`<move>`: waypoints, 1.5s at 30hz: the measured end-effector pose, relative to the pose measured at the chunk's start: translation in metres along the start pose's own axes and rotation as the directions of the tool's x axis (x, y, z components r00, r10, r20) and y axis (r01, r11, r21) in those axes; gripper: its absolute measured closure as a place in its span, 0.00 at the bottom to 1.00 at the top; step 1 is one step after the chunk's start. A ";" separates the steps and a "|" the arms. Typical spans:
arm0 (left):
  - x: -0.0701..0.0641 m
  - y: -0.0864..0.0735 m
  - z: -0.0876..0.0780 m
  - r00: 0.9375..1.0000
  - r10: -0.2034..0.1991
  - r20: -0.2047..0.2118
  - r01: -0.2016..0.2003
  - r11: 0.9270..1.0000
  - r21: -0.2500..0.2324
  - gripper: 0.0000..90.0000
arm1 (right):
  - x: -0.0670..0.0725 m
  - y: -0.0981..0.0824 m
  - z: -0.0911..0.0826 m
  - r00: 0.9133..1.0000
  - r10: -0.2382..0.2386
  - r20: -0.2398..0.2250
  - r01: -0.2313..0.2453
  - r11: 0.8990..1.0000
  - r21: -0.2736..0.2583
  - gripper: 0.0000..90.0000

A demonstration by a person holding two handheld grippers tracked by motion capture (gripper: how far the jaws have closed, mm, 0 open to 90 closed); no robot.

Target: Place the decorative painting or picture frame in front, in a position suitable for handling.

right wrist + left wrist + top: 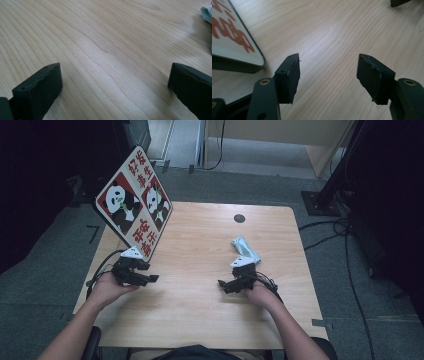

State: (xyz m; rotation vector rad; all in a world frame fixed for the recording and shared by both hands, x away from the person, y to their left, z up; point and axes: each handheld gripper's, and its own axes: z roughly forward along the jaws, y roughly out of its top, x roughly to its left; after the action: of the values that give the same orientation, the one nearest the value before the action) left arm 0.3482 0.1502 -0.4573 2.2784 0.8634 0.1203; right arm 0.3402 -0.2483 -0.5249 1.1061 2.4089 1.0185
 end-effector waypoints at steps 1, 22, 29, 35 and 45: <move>0.001 0.000 -0.003 1.000 0.004 -0.011 -0.004 1.000 -0.002 0.40 | 0.000 0.000 0.000 1.000 0.000 0.000 0.000 1.000 0.000 0.00; 0.032 0.008 -0.070 0.992 -0.053 -0.111 0.045 0.996 -0.078 0.51 | 0.001 0.000 0.001 1.000 -0.001 0.001 0.001 1.000 -0.002 0.00; 0.045 0.018 -0.082 0.986 -0.090 -0.137 0.079 0.993 -0.087 0.52 | 0.001 0.000 0.000 1.000 0.002 0.000 -0.002 1.000 -0.001 0.00; 0.053 0.027 -0.092 0.984 -0.105 -0.143 0.092 0.991 -0.096 0.53 | 0.001 0.000 0.000 1.000 -0.002 -0.001 0.002 1.000 -0.001 0.00; 0.060 0.044 -0.110 0.984 -0.108 -0.143 0.090 0.988 -0.127 0.54 | 0.002 0.000 0.000 1.000 -0.002 -0.001 0.002 1.000 0.000 0.00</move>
State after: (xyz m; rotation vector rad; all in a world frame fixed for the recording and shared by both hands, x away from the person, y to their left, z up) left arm 0.3846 0.2261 -0.3552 2.1303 1.0178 0.2937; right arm 0.3396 -0.2466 -0.5248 1.1034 2.4100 1.0182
